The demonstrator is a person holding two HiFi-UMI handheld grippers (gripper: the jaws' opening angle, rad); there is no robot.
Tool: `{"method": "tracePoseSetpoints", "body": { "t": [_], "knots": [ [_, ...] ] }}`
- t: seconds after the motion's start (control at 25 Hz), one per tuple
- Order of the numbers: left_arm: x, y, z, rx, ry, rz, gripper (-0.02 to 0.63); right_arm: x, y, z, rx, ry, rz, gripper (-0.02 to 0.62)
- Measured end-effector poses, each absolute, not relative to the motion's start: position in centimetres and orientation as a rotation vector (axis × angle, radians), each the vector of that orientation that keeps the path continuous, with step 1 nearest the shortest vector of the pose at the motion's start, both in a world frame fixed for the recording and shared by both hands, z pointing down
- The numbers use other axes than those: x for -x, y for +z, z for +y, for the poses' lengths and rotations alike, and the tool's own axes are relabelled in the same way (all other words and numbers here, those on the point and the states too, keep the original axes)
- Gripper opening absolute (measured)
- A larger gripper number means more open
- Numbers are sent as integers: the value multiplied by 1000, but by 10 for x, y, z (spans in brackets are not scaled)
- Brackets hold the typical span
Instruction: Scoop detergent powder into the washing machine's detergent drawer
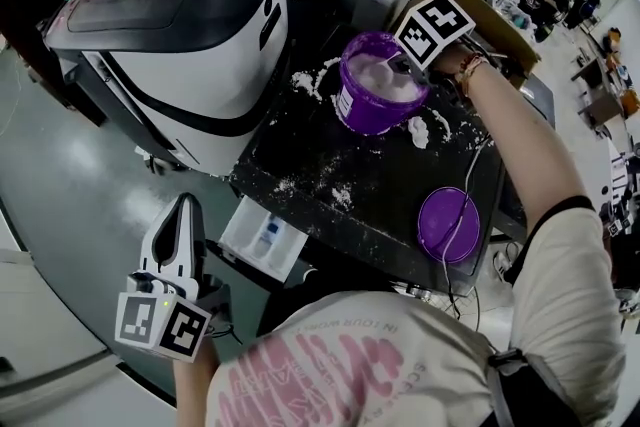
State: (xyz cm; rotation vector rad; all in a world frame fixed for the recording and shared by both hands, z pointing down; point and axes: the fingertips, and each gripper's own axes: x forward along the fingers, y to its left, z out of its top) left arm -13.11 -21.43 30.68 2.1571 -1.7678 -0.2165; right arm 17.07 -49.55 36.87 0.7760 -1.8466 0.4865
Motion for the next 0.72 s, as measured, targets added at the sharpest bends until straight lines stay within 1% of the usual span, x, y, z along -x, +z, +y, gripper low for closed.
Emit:
{"method": "tracePoseSetpoints", "body": {
  "t": [0.16, 0.6, 0.72],
  "knots": [
    [130, 307, -213, -2158, -217, -1768, 3, -167, 364, -500, -785, 436, -1846, 5],
    [136, 309, -206, -2140, -212, -1794, 3, -158, 367, -507, -756, 414, -1823, 2],
    [137, 309, -205, -2135, -212, -1800, 3, -151, 369, -501, -718, 453, -1856, 0]
  ]
}}
